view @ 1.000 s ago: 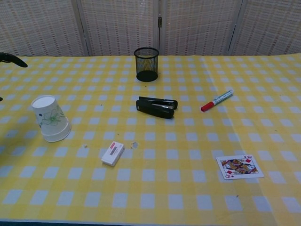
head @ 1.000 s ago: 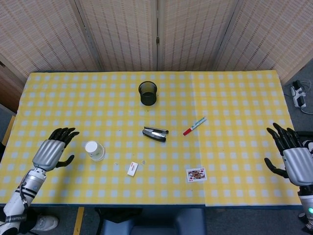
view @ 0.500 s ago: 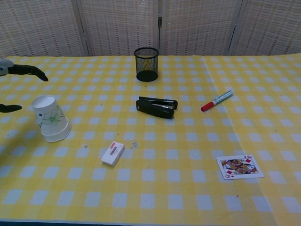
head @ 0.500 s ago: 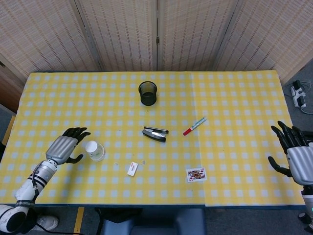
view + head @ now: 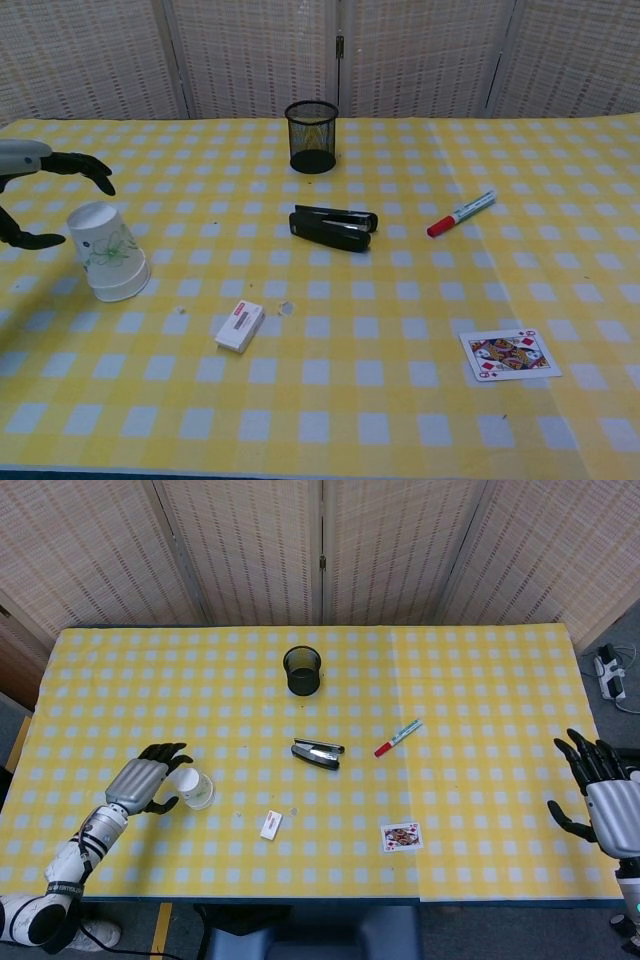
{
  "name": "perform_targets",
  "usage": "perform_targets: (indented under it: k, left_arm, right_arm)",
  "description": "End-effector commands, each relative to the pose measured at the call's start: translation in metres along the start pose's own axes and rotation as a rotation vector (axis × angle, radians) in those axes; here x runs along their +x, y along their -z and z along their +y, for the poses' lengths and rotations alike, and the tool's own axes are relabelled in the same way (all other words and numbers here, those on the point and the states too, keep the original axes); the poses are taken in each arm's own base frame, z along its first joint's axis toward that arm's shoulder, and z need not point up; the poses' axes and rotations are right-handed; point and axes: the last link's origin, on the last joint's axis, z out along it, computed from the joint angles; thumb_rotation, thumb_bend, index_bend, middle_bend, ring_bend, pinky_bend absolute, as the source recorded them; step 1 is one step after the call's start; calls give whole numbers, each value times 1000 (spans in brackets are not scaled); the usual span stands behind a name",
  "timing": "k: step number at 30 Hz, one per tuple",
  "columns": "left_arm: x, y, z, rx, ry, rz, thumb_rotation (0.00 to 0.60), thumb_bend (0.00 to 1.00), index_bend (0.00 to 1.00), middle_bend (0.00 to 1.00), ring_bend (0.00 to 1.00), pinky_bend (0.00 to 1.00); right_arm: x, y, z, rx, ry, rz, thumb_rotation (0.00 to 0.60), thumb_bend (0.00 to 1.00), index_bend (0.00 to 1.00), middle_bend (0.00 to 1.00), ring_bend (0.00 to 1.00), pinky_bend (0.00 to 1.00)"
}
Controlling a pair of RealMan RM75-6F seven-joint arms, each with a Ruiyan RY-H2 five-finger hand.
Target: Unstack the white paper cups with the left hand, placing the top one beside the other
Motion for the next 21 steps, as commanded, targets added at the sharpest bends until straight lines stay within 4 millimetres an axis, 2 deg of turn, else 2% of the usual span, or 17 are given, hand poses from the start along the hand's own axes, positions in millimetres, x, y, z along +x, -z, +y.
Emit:
perform_targets:
  k: [1,21]
  left_arm:
    - [0,-1,1,0,2,3,600,401,248,71,64,106]
    - [-2,-11,4,4,3,-3,600,405,305,82,84,114]
  right_arm:
    - [0,0,1,-1,-1,-1,600,361,56,28,84,60]
    - [-3,0,4,-14,-7,-8,600,360,56,28,83,60]
